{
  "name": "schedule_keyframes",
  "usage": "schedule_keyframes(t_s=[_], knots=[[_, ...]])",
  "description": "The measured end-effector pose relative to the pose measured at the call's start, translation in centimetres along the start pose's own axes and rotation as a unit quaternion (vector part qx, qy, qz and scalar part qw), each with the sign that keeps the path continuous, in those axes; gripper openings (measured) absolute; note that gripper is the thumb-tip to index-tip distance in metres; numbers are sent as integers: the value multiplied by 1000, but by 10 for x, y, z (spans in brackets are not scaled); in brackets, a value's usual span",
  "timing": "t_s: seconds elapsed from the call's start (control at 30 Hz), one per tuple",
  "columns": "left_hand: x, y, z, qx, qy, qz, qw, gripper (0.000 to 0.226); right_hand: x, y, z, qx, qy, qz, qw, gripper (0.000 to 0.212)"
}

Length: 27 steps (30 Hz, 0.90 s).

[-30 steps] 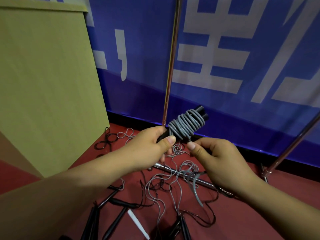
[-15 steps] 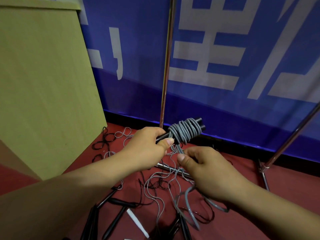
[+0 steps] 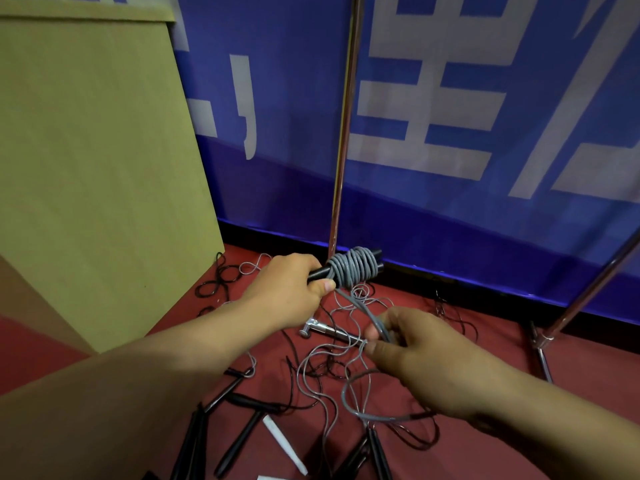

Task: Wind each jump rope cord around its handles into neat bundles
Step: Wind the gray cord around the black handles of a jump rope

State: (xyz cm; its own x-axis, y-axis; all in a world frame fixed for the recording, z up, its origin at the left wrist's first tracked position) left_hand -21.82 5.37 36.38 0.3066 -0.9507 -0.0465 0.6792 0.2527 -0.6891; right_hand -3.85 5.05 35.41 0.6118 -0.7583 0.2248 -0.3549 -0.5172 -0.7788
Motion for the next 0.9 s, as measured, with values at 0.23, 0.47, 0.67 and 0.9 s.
schedule_keyframes(t_s=[0.23,0.47,0.67,0.9], knots=[[0,6,-9,-87,-7,-30,996,26,4,-15,-1,113,-35,25,993,18],[0,18,-8,-137,17,-80,987,29,6,-16,-1,144,-62,23,987,11],[9,32,0,-142,46,-150,977,22,4,-29,-8,176,-95,88,976,27],[24,56,3,-154,75,-253,952,25,-1,-32,-2,151,-102,96,979,11]])
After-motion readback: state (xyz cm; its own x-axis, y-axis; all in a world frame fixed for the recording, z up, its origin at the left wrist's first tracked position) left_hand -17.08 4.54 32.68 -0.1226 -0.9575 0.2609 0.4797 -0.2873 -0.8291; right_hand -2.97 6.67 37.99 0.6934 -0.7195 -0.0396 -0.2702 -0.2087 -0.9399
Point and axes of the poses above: each hand's wrist, its own x-axis away from the middle knuckle, its own y-axis out of the palm, z = x × y, the point moved 9 cm from there along -x, towards the middle knuckle, and after that the axes turned 15 degrees about x, right-handed, at the moved point
